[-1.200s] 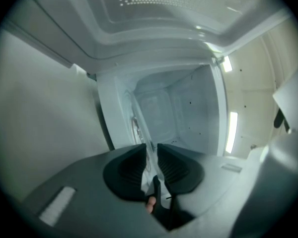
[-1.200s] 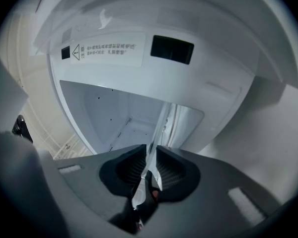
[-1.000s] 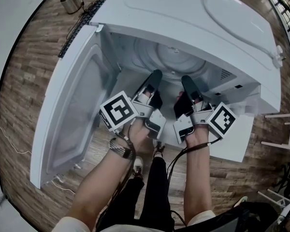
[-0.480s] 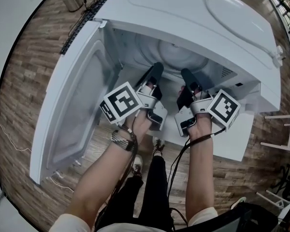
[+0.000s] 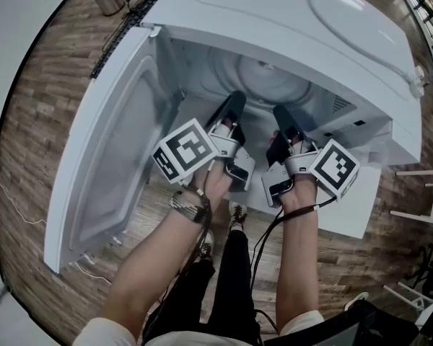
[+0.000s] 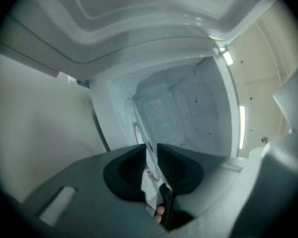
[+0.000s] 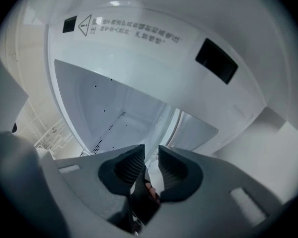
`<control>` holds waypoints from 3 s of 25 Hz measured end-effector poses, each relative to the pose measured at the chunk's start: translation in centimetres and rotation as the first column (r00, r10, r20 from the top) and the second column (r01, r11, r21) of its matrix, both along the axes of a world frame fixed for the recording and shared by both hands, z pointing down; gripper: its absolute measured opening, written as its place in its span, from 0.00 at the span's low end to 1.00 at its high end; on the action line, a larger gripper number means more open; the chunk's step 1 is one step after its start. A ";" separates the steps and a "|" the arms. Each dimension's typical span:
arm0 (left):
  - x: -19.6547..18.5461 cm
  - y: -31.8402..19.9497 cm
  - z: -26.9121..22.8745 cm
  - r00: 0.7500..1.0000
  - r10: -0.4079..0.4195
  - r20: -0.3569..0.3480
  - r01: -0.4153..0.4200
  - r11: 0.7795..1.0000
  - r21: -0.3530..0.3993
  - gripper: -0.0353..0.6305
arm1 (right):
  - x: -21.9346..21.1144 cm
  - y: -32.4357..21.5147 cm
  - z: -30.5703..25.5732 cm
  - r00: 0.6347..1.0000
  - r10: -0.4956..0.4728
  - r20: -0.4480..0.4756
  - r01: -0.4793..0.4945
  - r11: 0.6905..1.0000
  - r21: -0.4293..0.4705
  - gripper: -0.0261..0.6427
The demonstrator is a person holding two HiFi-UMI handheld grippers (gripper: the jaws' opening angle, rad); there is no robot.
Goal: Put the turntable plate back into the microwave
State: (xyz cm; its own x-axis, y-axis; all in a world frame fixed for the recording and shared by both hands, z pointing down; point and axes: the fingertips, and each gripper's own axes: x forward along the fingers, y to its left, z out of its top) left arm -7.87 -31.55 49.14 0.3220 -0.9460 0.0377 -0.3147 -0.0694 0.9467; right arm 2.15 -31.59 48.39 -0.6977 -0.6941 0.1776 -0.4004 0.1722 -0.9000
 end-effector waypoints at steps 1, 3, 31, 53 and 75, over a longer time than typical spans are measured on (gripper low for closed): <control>0.0 0.0 0.0 1.000 -0.003 -0.003 0.003 1.000 0.002 0.17 | 0.1 0.0 0.0 1.000 0.003 -0.004 -0.003 1.000 0.005 0.17; -0.2 -0.1 -0.1 1.000 -0.008 0.000 0.008 1.000 0.006 0.17 | 0.2 -0.2 0.0 1.000 0.004 -0.014 -0.004 1.000 0.008 0.17; 0.8 -0.1 -0.3 0.869 0.201 0.453 -0.151 0.978 -0.144 0.28 | 0.2 -0.4 -0.1 0.999 0.035 -0.009 -0.035 0.999 0.000 0.17; 1.0 0.6 -0.2 0.795 0.257 0.549 -0.199 0.966 -0.165 0.40 | -0.1 -0.5 0.1 0.999 0.046 -0.017 -0.046 0.998 -0.031 0.17; 0.2 0.1 -0.3 0.811 0.195 0.552 -0.150 0.981 -0.126 0.32 | -0.1 0.0 -0.1 1.000 0.008 -0.013 -0.008 1.000 0.002 0.17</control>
State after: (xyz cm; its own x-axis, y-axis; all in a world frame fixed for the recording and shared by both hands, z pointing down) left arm -7.63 -31.43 48.83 0.3812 -0.8642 0.3284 -0.7807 -0.1107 0.6150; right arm 2.02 -31.62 48.25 -0.6898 -0.6998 0.1856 -0.4135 0.1705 -0.8944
